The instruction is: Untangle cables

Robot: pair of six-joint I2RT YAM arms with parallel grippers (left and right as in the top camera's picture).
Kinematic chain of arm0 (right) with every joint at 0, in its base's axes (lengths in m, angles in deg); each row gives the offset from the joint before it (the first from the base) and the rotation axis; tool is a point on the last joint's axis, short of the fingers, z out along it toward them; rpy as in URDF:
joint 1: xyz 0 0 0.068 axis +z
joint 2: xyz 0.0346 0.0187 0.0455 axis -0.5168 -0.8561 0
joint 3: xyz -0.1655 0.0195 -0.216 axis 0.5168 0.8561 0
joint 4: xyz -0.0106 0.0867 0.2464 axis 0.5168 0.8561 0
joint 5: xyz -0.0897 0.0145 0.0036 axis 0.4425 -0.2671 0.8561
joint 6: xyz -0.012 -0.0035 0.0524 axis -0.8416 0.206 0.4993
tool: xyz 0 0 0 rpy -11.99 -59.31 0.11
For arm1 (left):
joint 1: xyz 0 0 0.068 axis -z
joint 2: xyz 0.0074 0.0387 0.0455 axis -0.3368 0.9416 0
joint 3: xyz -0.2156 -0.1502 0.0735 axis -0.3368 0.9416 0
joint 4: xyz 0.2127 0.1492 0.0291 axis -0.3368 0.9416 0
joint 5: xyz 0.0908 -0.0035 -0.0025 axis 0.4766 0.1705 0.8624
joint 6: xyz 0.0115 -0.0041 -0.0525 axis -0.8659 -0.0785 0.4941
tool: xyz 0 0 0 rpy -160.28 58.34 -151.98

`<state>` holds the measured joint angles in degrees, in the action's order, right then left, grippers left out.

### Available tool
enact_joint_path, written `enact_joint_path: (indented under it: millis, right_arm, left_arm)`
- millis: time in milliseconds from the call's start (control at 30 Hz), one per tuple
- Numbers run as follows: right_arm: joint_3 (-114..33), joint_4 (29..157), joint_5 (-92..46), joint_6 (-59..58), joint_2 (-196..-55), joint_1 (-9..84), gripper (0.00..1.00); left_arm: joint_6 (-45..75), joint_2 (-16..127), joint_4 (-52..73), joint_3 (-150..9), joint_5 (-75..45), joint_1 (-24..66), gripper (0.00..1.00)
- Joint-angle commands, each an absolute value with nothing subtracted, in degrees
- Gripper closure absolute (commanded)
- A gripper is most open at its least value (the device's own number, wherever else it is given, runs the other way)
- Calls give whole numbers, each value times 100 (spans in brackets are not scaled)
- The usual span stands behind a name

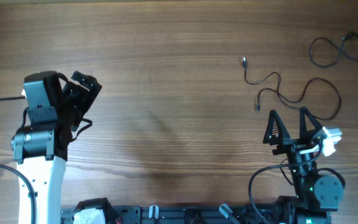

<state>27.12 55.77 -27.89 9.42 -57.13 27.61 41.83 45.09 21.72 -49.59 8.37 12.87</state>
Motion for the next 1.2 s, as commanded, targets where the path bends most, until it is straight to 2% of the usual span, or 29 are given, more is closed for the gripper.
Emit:
enact_joint_path:
  millis: [0, 500, 1167]
  right_arm:
    - [3086, 5623, -2485, 361, -5509, 2807, 0]
    - [3339, 5994, -2120, -1779, -5509, 2933, 1]
    - [3337, 5997, -2122, -1779, -5512, 2933, 0]
  left_arm:
    - [4091, 4470, 2159, -4959, 810, 1281, 0]
    - [4091, 4470, 2159, -4959, 810, 1281, 0]
    - [4091, 4457, 2165, -4950, 806, 1305, 0]
